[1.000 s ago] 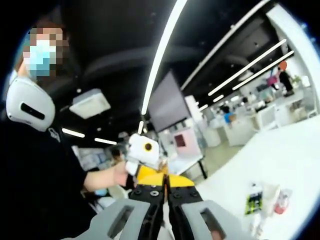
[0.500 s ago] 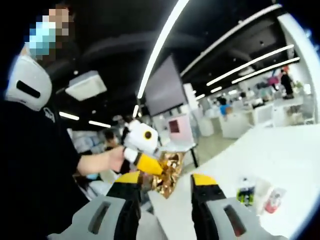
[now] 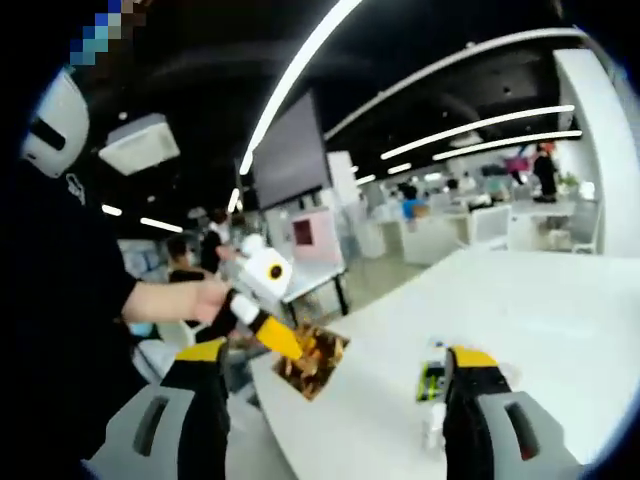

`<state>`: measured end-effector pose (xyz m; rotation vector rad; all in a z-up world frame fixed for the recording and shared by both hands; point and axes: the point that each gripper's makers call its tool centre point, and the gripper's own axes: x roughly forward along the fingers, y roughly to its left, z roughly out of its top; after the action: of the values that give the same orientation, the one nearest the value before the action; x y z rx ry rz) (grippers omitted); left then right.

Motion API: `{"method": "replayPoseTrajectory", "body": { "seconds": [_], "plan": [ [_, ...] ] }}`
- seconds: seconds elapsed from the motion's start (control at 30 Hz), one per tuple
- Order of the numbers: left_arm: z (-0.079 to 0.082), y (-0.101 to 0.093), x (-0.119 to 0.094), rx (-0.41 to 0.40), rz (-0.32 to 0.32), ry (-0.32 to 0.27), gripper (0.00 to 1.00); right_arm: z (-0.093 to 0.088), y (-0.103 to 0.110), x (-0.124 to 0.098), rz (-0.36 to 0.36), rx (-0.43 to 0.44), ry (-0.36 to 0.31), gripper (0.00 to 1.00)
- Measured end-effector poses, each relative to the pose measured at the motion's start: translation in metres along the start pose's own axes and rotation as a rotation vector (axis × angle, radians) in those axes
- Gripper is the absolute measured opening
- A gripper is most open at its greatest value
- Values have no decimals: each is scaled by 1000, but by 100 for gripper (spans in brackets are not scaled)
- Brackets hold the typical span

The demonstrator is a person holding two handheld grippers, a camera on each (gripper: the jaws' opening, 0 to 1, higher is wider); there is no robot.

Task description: Arrange the skincare products in the storage area until every visible bottle or jar stands upright without overlapping.

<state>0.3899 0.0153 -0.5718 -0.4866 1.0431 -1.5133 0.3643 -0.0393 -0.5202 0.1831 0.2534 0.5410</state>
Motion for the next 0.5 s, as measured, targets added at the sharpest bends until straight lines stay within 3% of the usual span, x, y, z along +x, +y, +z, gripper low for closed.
{"method": "replayPoseTrajectory", "body": {
  "seconds": [0.2,0.5],
  "plan": [
    [-1,28,10,-43,20,45,1,-8,-17,0,-34,19,19,99],
    [-6,64,26,-93,50,108,1,-16,-28,-3,-62,50,32,99]
  ]
}}
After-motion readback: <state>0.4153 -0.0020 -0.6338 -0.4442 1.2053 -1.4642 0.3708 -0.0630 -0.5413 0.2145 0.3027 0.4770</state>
